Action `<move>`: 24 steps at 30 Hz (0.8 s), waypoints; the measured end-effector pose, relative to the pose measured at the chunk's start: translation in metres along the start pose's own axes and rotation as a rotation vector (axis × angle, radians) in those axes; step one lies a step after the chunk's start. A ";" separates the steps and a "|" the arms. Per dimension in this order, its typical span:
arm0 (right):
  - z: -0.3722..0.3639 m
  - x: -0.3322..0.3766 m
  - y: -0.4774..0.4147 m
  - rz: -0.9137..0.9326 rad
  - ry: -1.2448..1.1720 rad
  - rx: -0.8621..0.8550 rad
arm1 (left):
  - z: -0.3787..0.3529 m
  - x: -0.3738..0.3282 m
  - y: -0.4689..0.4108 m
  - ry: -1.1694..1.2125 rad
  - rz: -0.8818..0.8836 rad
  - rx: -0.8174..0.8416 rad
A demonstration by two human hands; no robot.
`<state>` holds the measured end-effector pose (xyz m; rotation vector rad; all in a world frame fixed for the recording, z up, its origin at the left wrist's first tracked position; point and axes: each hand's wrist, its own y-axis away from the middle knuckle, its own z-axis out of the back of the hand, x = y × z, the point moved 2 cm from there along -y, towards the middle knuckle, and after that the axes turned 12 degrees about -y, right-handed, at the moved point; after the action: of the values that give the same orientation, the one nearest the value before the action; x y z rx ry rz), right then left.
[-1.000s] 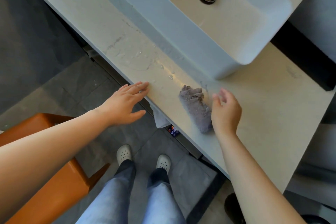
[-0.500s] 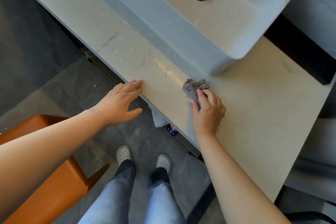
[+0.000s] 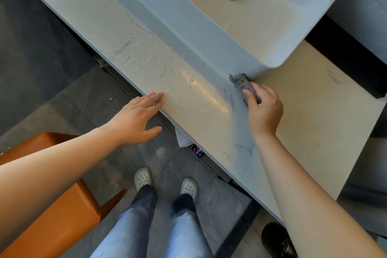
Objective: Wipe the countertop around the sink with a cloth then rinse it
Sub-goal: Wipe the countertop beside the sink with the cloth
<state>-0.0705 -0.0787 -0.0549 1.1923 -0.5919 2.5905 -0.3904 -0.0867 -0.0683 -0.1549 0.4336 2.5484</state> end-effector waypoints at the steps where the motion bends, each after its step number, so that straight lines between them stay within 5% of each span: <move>1: -0.008 -0.004 0.000 -0.002 0.011 0.037 | 0.000 0.000 0.000 -0.003 -0.001 -0.002; 8: -0.044 -0.004 0.012 -0.079 -0.040 -0.023 | -0.001 0.002 -0.001 0.020 -0.005 -0.007; 17: -0.079 0.044 0.071 0.022 -0.072 0.123 | 0.003 0.006 0.000 0.071 -0.020 -0.046; 21: -0.072 0.062 0.094 -0.223 -0.297 0.357 | 0.016 0.025 0.000 0.066 -0.013 -0.116; 24: -0.060 0.070 0.078 -0.293 -0.382 0.273 | 0.021 0.040 -0.003 0.022 0.027 -0.103</move>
<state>-0.1841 -0.1183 -0.0573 1.7354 -0.1096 2.2590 -0.4229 -0.0571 -0.0575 -0.2165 0.3154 2.5984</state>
